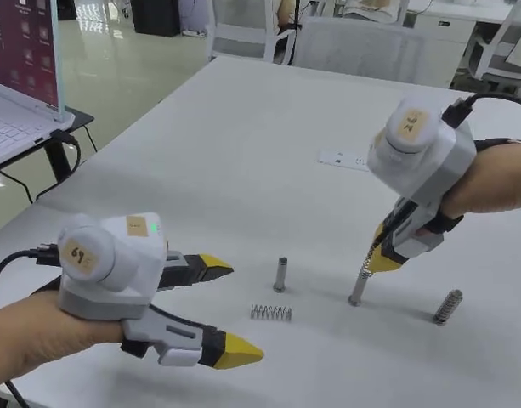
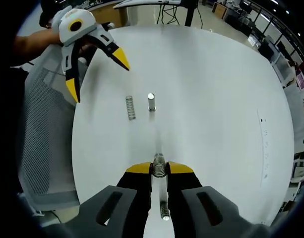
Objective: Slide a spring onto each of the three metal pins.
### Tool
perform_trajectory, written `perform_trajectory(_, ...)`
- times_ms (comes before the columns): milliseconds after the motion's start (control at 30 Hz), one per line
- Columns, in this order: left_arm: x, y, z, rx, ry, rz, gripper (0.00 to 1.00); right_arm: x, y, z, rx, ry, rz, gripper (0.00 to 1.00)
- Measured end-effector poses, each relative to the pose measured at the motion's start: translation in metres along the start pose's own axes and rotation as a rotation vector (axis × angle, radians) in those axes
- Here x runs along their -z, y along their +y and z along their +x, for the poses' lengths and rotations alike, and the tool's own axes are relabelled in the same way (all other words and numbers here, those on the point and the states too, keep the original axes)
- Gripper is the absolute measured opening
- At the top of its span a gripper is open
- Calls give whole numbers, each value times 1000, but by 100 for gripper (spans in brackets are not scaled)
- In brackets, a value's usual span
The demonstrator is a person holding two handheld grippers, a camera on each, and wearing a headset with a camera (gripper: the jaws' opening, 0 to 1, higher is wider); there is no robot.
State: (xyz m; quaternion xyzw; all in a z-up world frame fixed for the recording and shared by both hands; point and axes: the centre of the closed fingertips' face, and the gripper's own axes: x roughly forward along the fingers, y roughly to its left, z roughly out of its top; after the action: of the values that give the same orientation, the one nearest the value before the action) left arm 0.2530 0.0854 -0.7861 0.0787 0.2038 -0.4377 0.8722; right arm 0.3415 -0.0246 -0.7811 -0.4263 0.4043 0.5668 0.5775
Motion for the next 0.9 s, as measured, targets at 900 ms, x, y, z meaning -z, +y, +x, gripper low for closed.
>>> perform_trajectory(900,1,-2,1,8,6,1,63,11,-5,39,-7,22,25,9)
